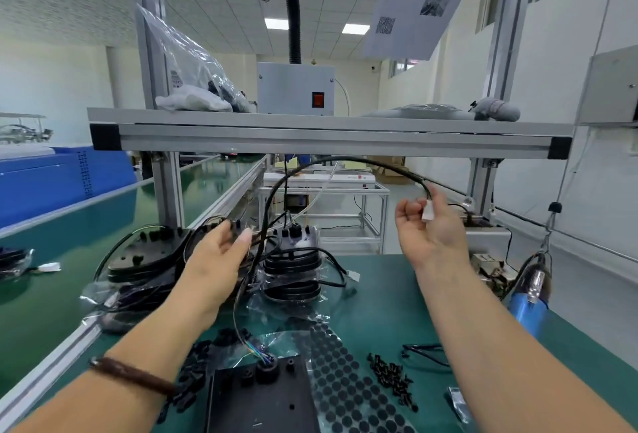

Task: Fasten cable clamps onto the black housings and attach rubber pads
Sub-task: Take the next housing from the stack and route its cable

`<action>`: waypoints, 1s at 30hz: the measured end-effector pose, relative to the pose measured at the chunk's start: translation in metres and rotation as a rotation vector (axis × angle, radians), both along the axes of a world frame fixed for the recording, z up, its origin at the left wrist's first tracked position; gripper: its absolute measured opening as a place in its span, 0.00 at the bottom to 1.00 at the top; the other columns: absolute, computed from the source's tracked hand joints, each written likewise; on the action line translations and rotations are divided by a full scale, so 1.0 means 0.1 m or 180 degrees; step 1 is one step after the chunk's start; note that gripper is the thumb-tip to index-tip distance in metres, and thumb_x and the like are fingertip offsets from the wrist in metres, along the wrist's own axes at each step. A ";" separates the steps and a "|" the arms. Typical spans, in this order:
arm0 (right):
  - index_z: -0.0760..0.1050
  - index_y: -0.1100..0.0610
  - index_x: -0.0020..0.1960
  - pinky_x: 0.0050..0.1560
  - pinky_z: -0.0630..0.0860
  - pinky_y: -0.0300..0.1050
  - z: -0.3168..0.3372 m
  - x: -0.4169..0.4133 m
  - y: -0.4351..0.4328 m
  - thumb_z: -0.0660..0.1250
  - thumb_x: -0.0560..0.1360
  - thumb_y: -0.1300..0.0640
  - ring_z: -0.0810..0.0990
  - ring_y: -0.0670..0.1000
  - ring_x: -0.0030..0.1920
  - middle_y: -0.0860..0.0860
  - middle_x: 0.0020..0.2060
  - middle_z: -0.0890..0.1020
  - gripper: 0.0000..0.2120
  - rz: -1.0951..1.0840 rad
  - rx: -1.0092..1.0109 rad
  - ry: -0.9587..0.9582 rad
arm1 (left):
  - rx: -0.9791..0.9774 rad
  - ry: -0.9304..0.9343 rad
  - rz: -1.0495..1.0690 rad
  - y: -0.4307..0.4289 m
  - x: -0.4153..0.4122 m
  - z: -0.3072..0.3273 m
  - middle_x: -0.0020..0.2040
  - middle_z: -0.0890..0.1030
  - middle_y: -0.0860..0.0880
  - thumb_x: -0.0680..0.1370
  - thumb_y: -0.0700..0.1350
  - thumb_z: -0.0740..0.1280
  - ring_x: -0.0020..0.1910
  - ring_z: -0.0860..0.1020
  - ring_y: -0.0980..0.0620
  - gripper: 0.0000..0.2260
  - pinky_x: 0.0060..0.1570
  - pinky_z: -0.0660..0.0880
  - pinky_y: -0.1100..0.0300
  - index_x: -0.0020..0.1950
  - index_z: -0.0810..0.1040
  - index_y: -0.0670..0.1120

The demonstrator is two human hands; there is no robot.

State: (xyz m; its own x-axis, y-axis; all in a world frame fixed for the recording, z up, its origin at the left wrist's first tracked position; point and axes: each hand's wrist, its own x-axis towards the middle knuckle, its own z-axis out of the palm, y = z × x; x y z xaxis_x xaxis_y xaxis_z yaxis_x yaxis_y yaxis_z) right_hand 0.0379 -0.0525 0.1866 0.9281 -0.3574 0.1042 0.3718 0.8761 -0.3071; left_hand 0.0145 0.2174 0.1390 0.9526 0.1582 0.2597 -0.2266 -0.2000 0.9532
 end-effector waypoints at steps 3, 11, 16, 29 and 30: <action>0.76 0.55 0.54 0.44 0.76 0.42 -0.12 0.00 0.00 0.61 0.81 0.57 0.72 0.46 0.30 0.50 0.32 0.74 0.05 0.0090 0.0191 0.0099 | 0.0038 0.0906 0.0697 0.09 -0.09 -0.26 0.75 0.63 0.44 0.80 0.57 0.59 0.72 0.64 0.43 0.29 0.69 0.61 0.49 0.76 0.59 0.44; 0.77 0.51 0.53 0.43 0.69 0.39 -0.60 0.02 0.11 0.60 0.81 0.55 0.74 0.46 0.33 0.48 0.32 0.78 0.07 0.0332 0.0044 0.0531 | -0.2477 0.1056 -0.0733 -0.17 -0.29 -0.20 0.28 0.71 0.53 0.82 0.50 0.57 0.21 0.65 0.59 0.14 0.32 0.73 0.62 0.53 0.78 0.43; 0.75 0.50 0.56 0.39 0.68 0.37 -0.81 0.01 0.14 0.60 0.82 0.57 0.72 0.44 0.32 0.48 0.36 0.73 0.07 0.0406 0.0326 0.0930 | -0.1717 0.0402 -0.0849 -0.31 -0.36 -0.20 0.27 0.65 0.55 0.81 0.52 0.59 0.23 0.59 0.59 0.14 0.21 0.61 0.68 0.53 0.79 0.45; 0.74 0.61 0.51 0.33 0.62 0.40 -0.64 -0.38 1.06 0.69 0.70 0.58 0.67 0.44 0.23 0.48 0.27 0.77 0.12 0.1478 -0.2068 -0.0181 | -0.0181 -0.0193 0.0340 -0.57 -0.27 -0.24 0.25 0.74 0.56 0.79 0.53 0.63 0.30 0.70 0.55 0.14 0.33 0.67 0.58 0.36 0.80 0.50; 0.75 0.63 0.48 0.31 0.62 0.39 -0.61 -0.36 1.07 0.69 0.72 0.57 0.66 0.44 0.21 0.50 0.26 0.75 0.10 0.1308 -0.1918 -0.0057 | -0.0101 -0.0224 0.0190 -0.58 -0.28 -0.23 0.28 0.79 0.57 0.79 0.53 0.64 0.33 0.74 0.55 0.14 0.36 0.70 0.58 0.37 0.81 0.51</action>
